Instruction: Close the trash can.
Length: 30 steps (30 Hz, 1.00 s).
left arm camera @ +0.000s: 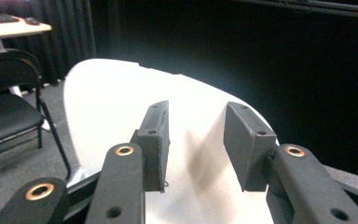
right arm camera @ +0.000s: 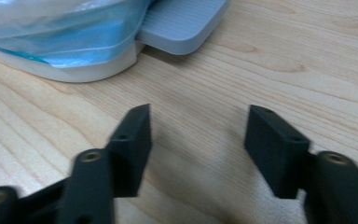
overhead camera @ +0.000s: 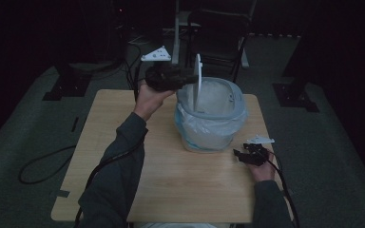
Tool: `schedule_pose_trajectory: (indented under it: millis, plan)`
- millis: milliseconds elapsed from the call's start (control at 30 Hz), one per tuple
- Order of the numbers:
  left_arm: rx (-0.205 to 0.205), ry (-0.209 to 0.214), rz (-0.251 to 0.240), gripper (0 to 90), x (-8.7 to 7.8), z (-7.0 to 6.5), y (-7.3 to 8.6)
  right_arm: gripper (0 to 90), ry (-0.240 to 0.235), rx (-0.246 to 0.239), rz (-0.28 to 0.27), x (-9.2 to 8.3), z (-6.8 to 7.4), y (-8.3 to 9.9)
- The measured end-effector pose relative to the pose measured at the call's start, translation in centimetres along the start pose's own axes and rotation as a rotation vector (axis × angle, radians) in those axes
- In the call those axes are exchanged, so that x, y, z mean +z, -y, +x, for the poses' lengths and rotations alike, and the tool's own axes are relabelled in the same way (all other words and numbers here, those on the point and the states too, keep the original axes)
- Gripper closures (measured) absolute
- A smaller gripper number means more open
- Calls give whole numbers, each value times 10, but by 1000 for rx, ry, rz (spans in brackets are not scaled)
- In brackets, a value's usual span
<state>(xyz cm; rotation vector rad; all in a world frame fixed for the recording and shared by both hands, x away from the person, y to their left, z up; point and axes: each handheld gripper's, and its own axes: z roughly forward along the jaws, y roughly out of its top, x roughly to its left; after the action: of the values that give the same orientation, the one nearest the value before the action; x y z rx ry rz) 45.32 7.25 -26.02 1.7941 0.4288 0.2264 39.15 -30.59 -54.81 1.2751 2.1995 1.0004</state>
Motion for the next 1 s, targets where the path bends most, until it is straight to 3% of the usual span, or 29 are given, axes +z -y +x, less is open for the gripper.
schedule_pose_trajectory:
  millis: [167, 267, 433, 633, 833, 900, 1000]
  plan:
    - [25, 33, 83, 656, 28, -9, 5, 684, 3, -19, 15, -9, 2, -5]
    - [26, 47, 115, 699, 41, -12, 8, 765, 3, -14, -23, -23, 2, -14]
    - [21, 37, 167, 778, 64, -16, 11, 770, 3, -22, -71, -37, 4, -24]
    - [22, 17, 240, 891, 87, -21, 8, 768, -1, -18, -52, -33, 4, -21]
    - [-1, 3, 290, 900, 99, -23, 12, 767, -8, -3, -59, -34, 1, -19]
    - [11, -18, 337, 900, 103, -24, 14, 767, -9, 5, -57, -33, 1, -18]
    - [10, -32, 361, 900, 104, -27, 14, 767, -9, 7, -51, -32, 0, -17]
